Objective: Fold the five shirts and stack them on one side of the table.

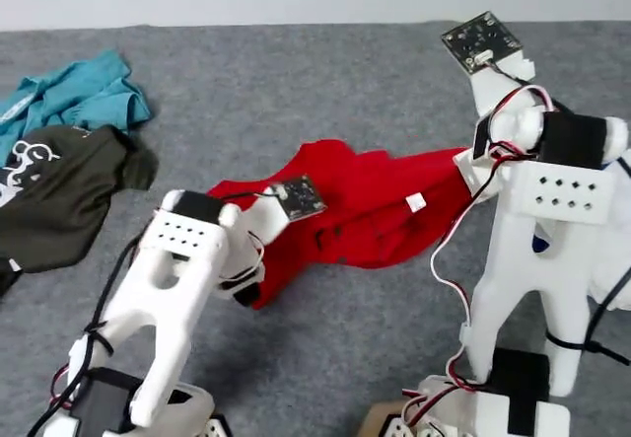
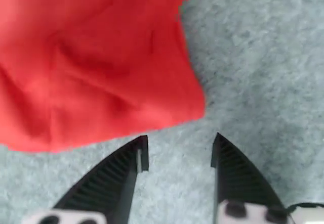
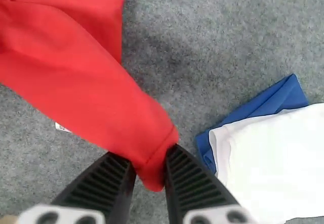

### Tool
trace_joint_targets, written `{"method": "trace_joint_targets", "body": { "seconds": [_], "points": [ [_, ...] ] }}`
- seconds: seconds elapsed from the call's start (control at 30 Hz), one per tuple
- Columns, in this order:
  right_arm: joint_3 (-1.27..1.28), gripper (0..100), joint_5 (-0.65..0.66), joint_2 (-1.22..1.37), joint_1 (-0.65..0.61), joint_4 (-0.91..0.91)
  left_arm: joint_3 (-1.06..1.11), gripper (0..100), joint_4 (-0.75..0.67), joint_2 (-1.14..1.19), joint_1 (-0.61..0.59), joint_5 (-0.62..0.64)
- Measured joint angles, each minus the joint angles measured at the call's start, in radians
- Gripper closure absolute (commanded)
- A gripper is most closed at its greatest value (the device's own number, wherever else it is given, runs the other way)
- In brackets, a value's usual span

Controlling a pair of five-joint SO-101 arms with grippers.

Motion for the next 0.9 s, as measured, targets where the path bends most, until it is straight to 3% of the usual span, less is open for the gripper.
{"method": "trace_joint_targets", "body": {
  "seconds": [0.27, 0.47, 0.63, 0.9],
  "points": [
    [0.026, 98.8, 0.000, 0.000, 0.000, 0.000, 0.046, 79, -0.109, 0.020, 0.023, 0.000],
    [0.026, 98.8, 0.000, 0.000, 0.000, 0.000, 0.020, 79, -0.155, 0.201, 0.023, 0.000],
    [0.026, 98.8, 0.000, 0.000, 0.000, 0.000, -0.103, 80, -0.124, 0.347, 0.023, -0.002],
    [0.026, 98.8, 0.000, 0.000, 0.000, 0.000, -0.265, 93, -0.021, 0.525, 0.026, -0.002]
  ]
}}
